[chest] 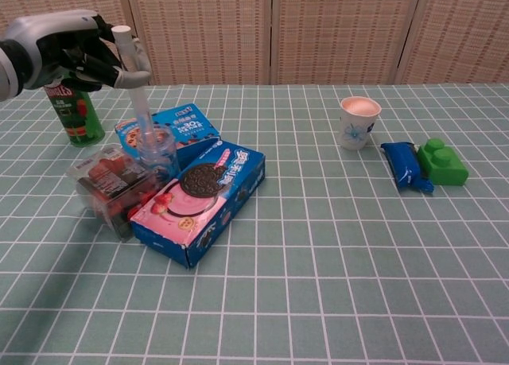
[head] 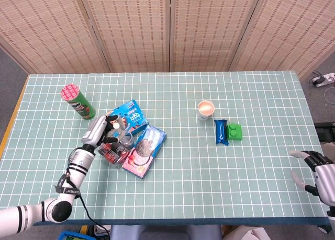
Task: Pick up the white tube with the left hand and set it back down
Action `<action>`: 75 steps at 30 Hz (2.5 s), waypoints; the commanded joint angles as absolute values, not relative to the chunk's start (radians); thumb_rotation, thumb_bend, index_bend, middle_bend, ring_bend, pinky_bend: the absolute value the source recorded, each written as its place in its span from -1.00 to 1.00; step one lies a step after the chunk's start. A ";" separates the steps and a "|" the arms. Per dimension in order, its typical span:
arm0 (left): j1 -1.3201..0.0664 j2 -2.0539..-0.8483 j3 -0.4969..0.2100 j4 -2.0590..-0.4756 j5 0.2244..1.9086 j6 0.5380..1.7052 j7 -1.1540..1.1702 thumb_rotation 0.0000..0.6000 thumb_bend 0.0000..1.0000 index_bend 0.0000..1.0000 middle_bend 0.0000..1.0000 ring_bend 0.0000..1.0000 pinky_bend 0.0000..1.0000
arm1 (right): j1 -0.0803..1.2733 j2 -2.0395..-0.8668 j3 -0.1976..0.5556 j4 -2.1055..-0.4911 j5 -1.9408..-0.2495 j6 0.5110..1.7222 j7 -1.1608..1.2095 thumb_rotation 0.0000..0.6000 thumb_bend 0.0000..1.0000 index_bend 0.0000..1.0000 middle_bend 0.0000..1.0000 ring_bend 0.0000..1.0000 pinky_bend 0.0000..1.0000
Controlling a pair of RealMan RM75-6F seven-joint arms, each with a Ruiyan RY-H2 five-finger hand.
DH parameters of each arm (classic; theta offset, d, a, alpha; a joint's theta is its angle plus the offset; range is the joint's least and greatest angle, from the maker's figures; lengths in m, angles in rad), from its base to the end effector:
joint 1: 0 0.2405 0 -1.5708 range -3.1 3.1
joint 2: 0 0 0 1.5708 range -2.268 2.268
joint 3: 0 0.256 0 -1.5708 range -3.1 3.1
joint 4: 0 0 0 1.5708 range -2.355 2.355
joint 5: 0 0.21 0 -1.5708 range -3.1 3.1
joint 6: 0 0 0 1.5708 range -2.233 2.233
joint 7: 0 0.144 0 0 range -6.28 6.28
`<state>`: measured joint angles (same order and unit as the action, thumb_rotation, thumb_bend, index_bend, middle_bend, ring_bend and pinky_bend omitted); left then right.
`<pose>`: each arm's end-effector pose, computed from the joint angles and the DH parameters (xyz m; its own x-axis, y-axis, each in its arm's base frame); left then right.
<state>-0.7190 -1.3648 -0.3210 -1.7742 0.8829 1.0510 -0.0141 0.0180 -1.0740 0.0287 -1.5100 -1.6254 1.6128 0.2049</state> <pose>-0.1209 0.3499 0.0560 -0.1605 0.2843 0.9452 0.9732 -0.1145 0.1996 -0.3216 -0.1553 0.1890 0.3416 0.0645 0.9376 -0.9345 -0.0829 0.3462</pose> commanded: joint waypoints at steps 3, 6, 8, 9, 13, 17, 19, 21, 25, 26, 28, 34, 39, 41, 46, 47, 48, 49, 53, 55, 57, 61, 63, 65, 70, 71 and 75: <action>-0.716 -1.373 -0.320 -1.761 0.883 1.043 -0.021 1.00 0.02 0.51 1.00 1.00 1.00 | 0.017 -1.074 0.029 -1.509 -1.625 1.615 0.207 1.00 -0.42 -0.34 -0.23 -0.36 -0.04; -0.714 -1.381 -0.318 -1.749 0.890 1.041 -0.027 1.00 0.02 0.50 1.00 1.00 1.00 | 0.017 -1.073 0.029 -1.509 -1.626 1.616 0.209 1.00 -0.42 -0.34 -0.23 -0.36 -0.04; -0.713 -1.387 -0.317 -1.743 0.896 1.040 -0.031 1.00 0.02 0.49 1.00 1.00 1.00 | 0.017 -1.073 0.029 -1.509 -1.626 1.616 0.209 1.00 -0.42 -0.34 -0.23 -0.36 -0.04; -0.712 -1.389 -0.316 -1.739 0.900 1.040 -0.033 1.00 0.02 0.49 1.00 1.00 1.00 | 0.017 -1.073 0.029 -1.509 -1.627 1.617 0.209 1.00 -0.42 -0.34 -0.23 -0.36 -0.04; -0.708 -1.400 -0.314 -1.723 0.914 1.038 -0.045 1.00 0.02 0.47 1.00 1.00 1.00 | 0.016 -1.073 0.029 -1.509 -1.627 1.617 0.211 1.00 -0.41 -0.34 -0.23 -0.36 -0.04; -0.704 -1.409 -0.310 -1.708 0.926 1.032 -0.055 1.00 0.02 0.45 1.00 1.00 1.00 | 0.015 -1.072 0.029 -1.509 -1.627 1.620 0.214 1.00 -0.41 -0.34 -0.23 -0.36 -0.04; -0.702 -1.414 -0.309 -1.701 0.931 1.030 -0.060 1.00 0.02 0.44 1.00 1.00 1.00 | 0.015 -1.072 0.029 -1.508 -1.627 1.620 0.216 1.00 -0.41 -0.34 -0.23 -0.36 -0.04; -0.700 -1.418 -0.307 -1.695 0.934 1.028 -0.063 1.00 0.02 0.44 1.00 1.00 1.00 | 0.015 -1.071 0.029 -1.508 -1.628 1.621 0.217 1.00 -0.42 -0.34 -0.23 -0.36 -0.04; -0.695 -1.429 -0.302 -1.680 0.943 1.027 -0.070 1.00 0.02 0.44 1.00 1.00 1.00 | 0.015 -1.071 0.029 -1.508 -1.629 1.621 0.217 1.00 -0.41 -0.34 -0.23 -0.36 -0.04; -0.694 -1.432 -0.302 -1.677 0.945 1.026 -0.073 1.00 0.02 0.43 1.00 1.00 1.00 | 0.015 -1.071 0.029 -1.508 -1.629 1.621 0.217 1.00 -0.41 -0.34 -0.23 -0.36 -0.04; -0.692 -1.436 -0.300 -1.670 0.949 1.023 -0.078 1.00 0.02 0.43 1.00 1.00 1.00 | 0.015 -1.071 0.029 -1.508 -1.629 1.621 0.217 1.00 -0.41 -0.34 -0.23 -0.36 -0.04; -0.686 -1.454 -0.295 -1.646 0.965 1.015 -0.097 1.00 0.02 0.43 1.00 1.00 1.00 | 0.016 -1.072 0.027 -1.509 -1.631 1.618 0.214 1.00 -0.42 -0.34 -0.23 -0.36 -0.04; -0.680 -1.465 -0.288 -1.628 0.984 1.017 -0.102 1.00 0.01 0.41 1.00 1.00 1.00 | 0.017 -1.072 0.028 -1.508 -1.630 1.617 0.215 1.00 -0.42 -0.34 -0.23 -0.36 -0.04; -0.676 -1.468 -0.287 -1.621 0.993 1.018 -0.109 1.00 0.00 0.39 1.00 1.00 1.00 | 0.017 -1.072 0.028 -1.508 -1.629 1.617 0.215 1.00 -0.41 -0.34 -0.23 -0.36 -0.04; -0.668 -1.468 -0.282 -1.610 1.016 1.013 -0.126 1.00 -0.24 0.23 1.00 1.00 1.00 | 0.017 -1.073 0.028 -1.508 -1.629 1.616 0.213 1.00 -0.41 -0.34 -0.23 -0.36 -0.04; -0.667 -1.468 -0.282 -1.609 1.018 1.013 -0.127 1.00 -0.27 0.21 1.00 1.00 1.00 | 0.017 -1.073 0.028 -1.508 -1.629 1.616 0.213 1.00 -0.41 -0.34 -0.23 -0.36 -0.04; -0.665 -1.468 -0.281 -1.608 1.022 1.013 -0.130 1.00 -0.32 0.16 1.00 1.00 1.00 | 0.017 -1.073 0.028 -1.508 -1.629 1.616 0.213 1.00 -0.42 -0.34 -0.23 -0.36 -0.04; -0.662 -1.467 -0.279 -1.606 1.026 1.012 -0.133 1.00 -0.36 0.12 1.00 1.00 1.00 | 0.017 -1.073 0.028 -1.508 -1.629 1.616 0.212 1.00 -0.41 -0.34 -0.23 -0.36 -0.04; -0.651 -1.458 -0.274 -1.609 1.037 1.010 -0.147 1.00 -0.46 -0.04 1.00 1.00 1.00 | 0.018 -1.074 0.028 -1.508 -1.629 1.613 0.210 1.00 -0.41 -0.34 -0.23 -0.36 -0.04; -0.644 -1.452 -0.270 -1.613 1.045 1.011 -0.150 1.00 -0.53 -0.14 1.00 1.00 1.00 | 0.019 -1.074 0.028 -1.508 -1.628 1.612 0.210 1.00 -0.41 -0.34 -0.23 -0.36 -0.04; -0.639 -1.447 -0.266 -1.617 1.049 1.013 -0.148 1.00 -0.62 -0.21 1.00 1.00 1.00 | 0.019 -1.074 0.028 -1.508 -1.628 1.612 0.208 1.00 -0.42 -0.34 -0.23 -0.36 -0.04; -0.626 -1.431 -0.263 -1.627 1.047 1.020 -0.145 1.00 -0.78 -0.32 1.00 1.00 1.00 | 0.019 -1.074 0.028 -1.510 -1.629 1.612 0.207 1.00 -0.41 -0.34 -0.23 -0.36 -0.04; -0.619 -1.421 -0.261 -1.635 1.047 1.025 -0.141 1.00 -0.83 -0.34 1.00 1.00 1.00 | 0.019 -1.074 0.028 -1.510 -1.628 1.612 0.206 1.00 -0.41 -0.34 -0.23 -0.36 -0.04; -0.609 -1.407 -0.257 -1.647 1.049 1.032 -0.135 1.00 -0.86 -0.36 1.00 1.00 1.00 | 0.019 -1.075 0.027 -1.510 -1.628 1.612 0.206 1.00 -0.41 -0.34 -0.23 -0.36 -0.04; -0.579 -1.369 -0.237 -1.669 1.076 1.068 -0.104 1.00 -0.87 -0.40 1.00 1.00 1.00 | 0.020 -1.075 0.026 -1.510 -1.631 1.610 0.201 1.00 -0.41 -0.34 -0.23 -0.36 -0.04; -0.569 -1.359 -0.227 -1.673 1.089 1.083 -0.091 1.00 -0.87 -0.40 1.00 1.00 1.00 | 0.020 -1.076 0.026 -1.511 -1.631 1.611 0.200 1.00 -0.41 -0.34 -0.23 -0.36 -0.04; -0.525 -1.325 -0.194 -1.688 1.145 1.144 -0.068 1.00 -0.87 -0.40 1.00 1.00 1.00 | 0.020 -1.078 0.027 -1.511 -1.630 1.611 0.193 1.00 -0.41 -0.34 -0.23 -0.36 -0.04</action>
<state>-0.5459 -1.3386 -0.2104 -1.6794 1.1205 1.1183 -0.0804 0.0197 -1.0776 0.0266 -1.5113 -1.6303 1.6109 0.1936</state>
